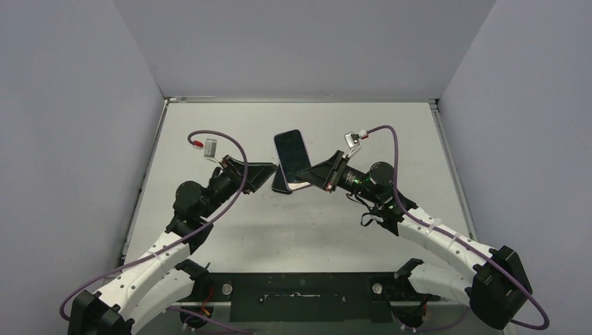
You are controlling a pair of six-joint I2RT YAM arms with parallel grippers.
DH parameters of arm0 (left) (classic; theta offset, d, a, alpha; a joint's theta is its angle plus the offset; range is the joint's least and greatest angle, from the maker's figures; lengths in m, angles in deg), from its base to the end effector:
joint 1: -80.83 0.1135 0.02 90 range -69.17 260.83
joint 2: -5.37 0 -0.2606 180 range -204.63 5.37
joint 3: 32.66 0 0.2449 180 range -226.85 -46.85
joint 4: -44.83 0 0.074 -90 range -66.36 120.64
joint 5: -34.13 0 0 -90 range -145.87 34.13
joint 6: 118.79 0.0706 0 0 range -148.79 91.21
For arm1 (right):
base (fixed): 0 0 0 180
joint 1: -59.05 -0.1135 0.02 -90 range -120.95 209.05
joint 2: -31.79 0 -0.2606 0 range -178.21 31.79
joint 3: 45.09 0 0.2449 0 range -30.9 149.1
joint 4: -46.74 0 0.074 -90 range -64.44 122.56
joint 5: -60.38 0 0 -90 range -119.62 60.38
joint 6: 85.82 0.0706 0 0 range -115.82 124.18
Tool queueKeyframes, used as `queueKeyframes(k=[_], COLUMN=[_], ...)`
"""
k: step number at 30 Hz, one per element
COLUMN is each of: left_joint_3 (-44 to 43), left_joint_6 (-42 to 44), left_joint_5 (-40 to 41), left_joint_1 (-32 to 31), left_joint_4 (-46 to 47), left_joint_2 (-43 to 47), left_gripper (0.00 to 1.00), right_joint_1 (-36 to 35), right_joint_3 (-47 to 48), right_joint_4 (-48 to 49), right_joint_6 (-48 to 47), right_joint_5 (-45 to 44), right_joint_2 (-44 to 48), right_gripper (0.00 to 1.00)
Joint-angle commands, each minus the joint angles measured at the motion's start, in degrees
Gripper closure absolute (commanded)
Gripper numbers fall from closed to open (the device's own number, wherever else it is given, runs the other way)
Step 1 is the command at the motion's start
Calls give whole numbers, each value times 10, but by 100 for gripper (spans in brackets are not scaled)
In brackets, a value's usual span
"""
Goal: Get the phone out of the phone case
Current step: Remove the phone case from the phone.
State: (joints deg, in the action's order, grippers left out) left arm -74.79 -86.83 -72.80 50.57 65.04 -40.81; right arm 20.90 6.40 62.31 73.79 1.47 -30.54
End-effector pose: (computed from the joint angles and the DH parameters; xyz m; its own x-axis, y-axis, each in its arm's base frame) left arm 0.1795 -0.1285 0.3236 -0.4867 -0.6557 -0.5772 0.5870 0.2438 -0.7720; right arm 0.1926 0.1976 0.3093 -0.8526 0.3510 -0.3871 -0.3861 0.0761 0.9193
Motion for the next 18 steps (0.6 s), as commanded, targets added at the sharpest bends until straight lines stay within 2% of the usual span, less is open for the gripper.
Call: queueKeyframes(k=[1, 18], left_joint_3=[4, 30], left_joint_6=[11, 1], left_joint_5=[-35, -35], left_joint_1=[1, -30], left_joint_4=[-2, 33], left_joint_2=[-10, -42], left_gripper=[57, 56], right_joint_1=[7, 12], right_joint_3=[38, 46], right_joint_4=[66, 96], right_joint_6=[11, 26], right_joint_5=[-7, -11], right_joint_2=[21, 13], right_gripper=[100, 100])
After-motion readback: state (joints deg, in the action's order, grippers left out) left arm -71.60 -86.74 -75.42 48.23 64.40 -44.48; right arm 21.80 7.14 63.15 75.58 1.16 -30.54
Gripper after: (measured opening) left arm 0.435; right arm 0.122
